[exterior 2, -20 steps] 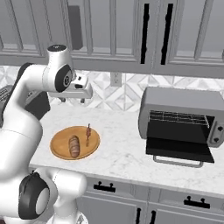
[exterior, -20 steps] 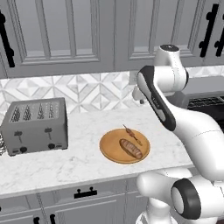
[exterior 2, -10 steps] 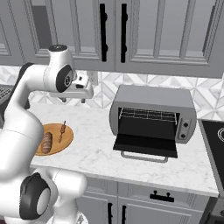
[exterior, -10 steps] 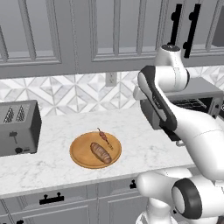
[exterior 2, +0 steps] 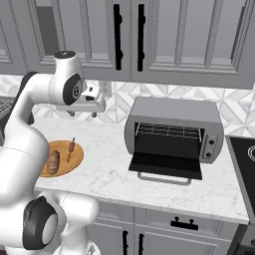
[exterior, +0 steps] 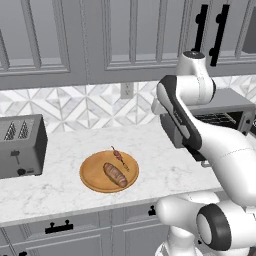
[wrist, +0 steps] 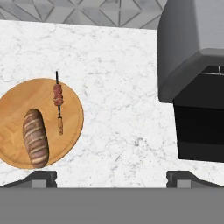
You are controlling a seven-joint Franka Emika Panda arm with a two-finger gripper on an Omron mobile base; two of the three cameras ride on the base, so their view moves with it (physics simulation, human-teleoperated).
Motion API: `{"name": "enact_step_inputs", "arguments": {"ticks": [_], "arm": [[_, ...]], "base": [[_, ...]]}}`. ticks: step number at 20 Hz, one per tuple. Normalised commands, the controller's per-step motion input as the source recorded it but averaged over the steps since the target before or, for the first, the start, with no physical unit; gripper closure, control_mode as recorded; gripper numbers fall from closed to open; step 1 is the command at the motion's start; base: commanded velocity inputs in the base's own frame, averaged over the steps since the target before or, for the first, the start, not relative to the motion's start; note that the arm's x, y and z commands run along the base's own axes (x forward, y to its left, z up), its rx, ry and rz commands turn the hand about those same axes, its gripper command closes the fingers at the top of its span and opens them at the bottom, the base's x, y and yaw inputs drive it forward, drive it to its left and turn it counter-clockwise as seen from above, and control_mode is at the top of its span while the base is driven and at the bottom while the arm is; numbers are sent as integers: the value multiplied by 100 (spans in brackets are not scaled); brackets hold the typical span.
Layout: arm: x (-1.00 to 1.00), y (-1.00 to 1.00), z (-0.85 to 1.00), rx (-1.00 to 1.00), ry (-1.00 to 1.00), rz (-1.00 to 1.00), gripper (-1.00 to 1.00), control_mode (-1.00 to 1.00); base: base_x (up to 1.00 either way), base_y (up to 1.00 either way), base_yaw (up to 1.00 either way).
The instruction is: Pick up the kebab skewer and baguette bread, and place them inside the toaster oven. Close the toaster oven door and start by setting the timer.
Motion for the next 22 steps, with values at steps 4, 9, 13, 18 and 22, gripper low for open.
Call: {"name": "enact_step_inputs", "arguments": {"ticks": [4,9,13,18,22], "arm": [[0,0,0,0,0,0,-100,100],[0,0,0,0,0,0,-100,100],[0,0,0,0,0,0,-100,-100],[0,0,0,0,0,0,-100,-100],[0,0,0,0,0,0,-100,-100]], "base": [[0,0,0],[0,0,0],[0,0,0],[0,0,0],[0,0,0]]}}
